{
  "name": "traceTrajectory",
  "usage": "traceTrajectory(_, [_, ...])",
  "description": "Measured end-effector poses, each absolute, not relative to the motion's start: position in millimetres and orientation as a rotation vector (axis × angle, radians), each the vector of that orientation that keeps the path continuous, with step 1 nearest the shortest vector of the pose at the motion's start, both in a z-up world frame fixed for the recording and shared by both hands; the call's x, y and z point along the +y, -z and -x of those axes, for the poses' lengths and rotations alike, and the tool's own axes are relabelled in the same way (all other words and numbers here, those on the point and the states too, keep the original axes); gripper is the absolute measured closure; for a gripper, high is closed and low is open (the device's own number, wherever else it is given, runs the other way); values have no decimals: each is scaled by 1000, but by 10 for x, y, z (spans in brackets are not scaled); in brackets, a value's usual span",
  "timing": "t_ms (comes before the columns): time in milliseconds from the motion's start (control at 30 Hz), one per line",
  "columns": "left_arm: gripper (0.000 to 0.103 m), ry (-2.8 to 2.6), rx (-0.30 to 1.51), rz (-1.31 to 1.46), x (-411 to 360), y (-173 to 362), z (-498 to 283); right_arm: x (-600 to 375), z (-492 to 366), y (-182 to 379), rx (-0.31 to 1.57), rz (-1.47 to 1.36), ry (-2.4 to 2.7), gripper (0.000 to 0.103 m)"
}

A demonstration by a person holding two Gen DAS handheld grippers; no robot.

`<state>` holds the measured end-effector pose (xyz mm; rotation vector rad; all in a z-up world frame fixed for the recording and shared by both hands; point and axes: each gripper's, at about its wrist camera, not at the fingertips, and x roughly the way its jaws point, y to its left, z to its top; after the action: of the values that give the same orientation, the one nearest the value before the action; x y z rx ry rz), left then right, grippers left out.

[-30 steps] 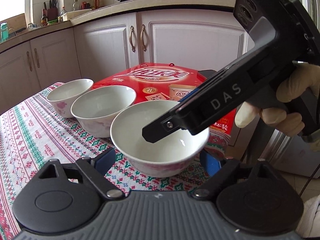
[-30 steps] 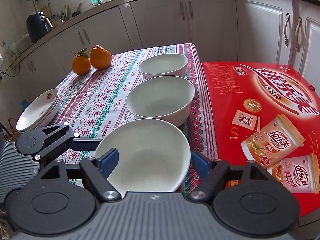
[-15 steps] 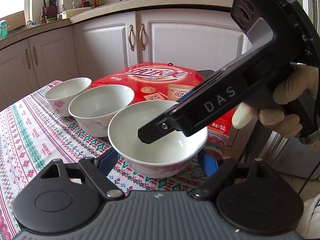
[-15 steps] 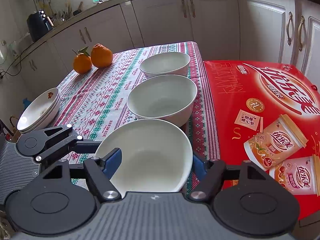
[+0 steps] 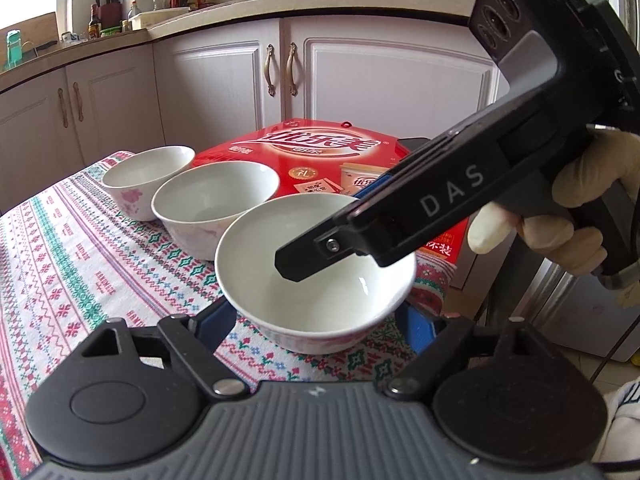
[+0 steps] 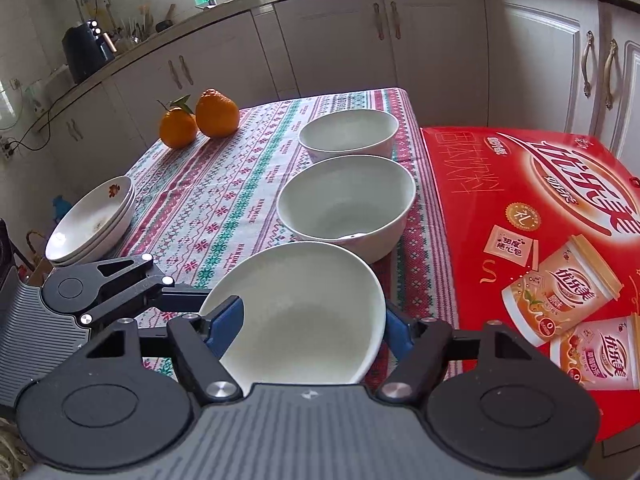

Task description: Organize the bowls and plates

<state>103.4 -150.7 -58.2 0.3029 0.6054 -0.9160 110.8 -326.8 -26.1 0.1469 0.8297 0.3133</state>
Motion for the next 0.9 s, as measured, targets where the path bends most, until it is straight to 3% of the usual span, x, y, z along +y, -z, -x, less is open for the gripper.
traceTrajectory(900, [17,717,651,-229,-464,462,-1042,-2147,-1466,240,853,-35,-532,25])
